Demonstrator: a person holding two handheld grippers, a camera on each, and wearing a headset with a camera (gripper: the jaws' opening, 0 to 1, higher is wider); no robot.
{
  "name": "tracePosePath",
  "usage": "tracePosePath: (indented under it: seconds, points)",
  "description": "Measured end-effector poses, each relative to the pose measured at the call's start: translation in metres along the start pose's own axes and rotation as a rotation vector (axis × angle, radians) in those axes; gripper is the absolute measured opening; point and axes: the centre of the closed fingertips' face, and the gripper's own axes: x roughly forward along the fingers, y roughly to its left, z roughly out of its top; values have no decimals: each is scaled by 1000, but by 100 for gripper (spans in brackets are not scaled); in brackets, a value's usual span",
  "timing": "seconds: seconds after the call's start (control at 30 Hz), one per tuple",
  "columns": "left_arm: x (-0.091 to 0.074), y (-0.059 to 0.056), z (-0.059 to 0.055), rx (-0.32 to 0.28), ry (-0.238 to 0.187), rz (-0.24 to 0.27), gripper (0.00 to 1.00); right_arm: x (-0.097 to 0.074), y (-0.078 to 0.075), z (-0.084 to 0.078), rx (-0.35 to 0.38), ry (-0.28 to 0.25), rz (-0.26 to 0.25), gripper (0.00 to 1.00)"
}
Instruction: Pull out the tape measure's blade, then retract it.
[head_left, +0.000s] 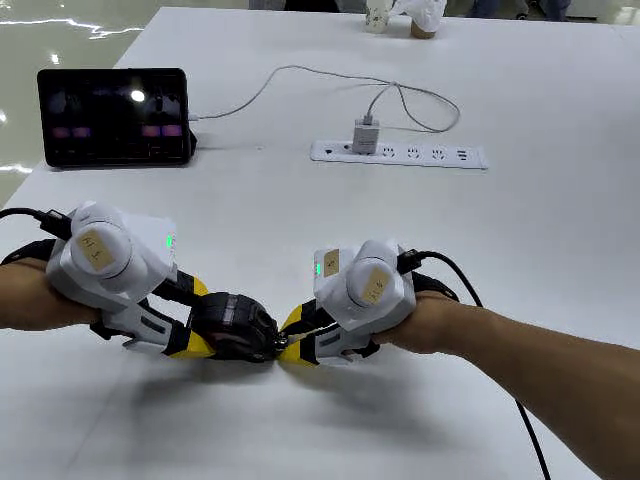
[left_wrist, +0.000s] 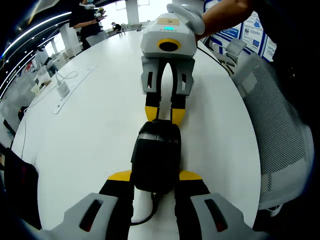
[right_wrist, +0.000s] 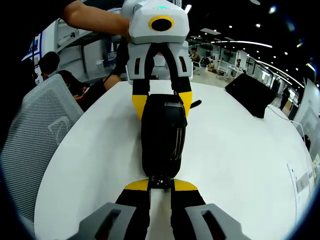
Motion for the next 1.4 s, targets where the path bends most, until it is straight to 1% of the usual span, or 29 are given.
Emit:
tracePosePath:
  seconds: [0.47,0.73,1.4]
  points:
    - [0,-1,0,-17,-3,1,25,-2,1,-1,-14,9,2,9]
    - [0,-2,0,-13,-1,0,24,-3,2,-2,-22,11,5,9]
    - [0,-2,0,-16,-1,-2,24,-19,2,-18,-16,25,3,9]
